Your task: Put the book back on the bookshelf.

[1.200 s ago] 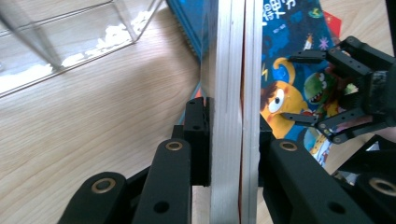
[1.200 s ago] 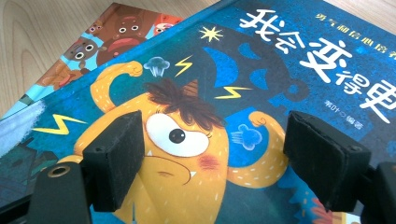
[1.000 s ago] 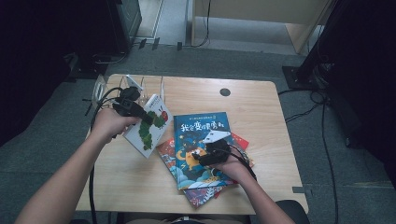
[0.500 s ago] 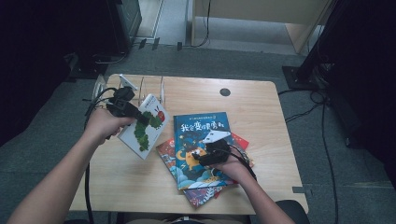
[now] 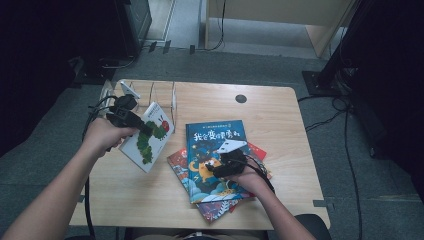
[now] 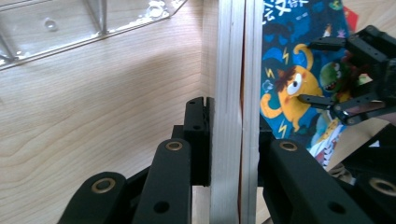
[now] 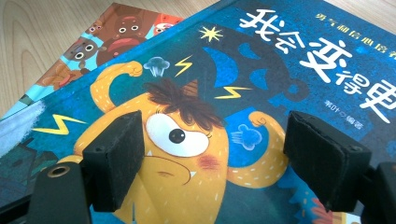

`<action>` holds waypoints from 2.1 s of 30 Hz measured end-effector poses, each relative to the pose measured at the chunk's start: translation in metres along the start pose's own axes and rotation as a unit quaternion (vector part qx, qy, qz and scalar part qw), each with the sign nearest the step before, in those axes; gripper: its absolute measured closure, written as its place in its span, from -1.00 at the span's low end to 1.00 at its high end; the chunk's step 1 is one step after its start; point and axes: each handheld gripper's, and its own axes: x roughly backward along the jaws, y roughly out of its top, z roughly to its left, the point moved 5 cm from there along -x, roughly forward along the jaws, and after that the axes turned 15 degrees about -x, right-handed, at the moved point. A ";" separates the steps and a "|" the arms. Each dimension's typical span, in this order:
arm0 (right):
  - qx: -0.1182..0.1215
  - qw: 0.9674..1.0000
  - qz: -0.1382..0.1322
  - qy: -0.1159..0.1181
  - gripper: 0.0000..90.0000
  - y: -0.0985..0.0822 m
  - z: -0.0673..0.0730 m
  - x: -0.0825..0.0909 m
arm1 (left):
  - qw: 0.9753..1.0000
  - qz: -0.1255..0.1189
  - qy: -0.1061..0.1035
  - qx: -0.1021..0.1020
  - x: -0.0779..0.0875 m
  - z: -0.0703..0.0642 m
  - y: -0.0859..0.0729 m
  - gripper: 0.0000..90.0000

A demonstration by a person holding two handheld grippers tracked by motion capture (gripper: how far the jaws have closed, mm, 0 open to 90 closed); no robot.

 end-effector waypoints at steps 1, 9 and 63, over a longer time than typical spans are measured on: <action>0.000 1.000 0.000 -0.001 -0.55 0.000 0.000 0.000 | 1.000 0.003 0.000 0.002 -0.001 0.001 0.000 0.72; -0.002 1.000 0.000 -0.001 -0.55 0.001 0.000 -0.001 | 1.000 -0.001 0.008 0.029 -0.009 0.008 0.006 0.72; 0.001 1.000 -0.001 -0.002 -0.56 0.001 0.000 -0.001 | 0.989 0.010 0.086 0.118 -0.033 0.028 0.079 0.72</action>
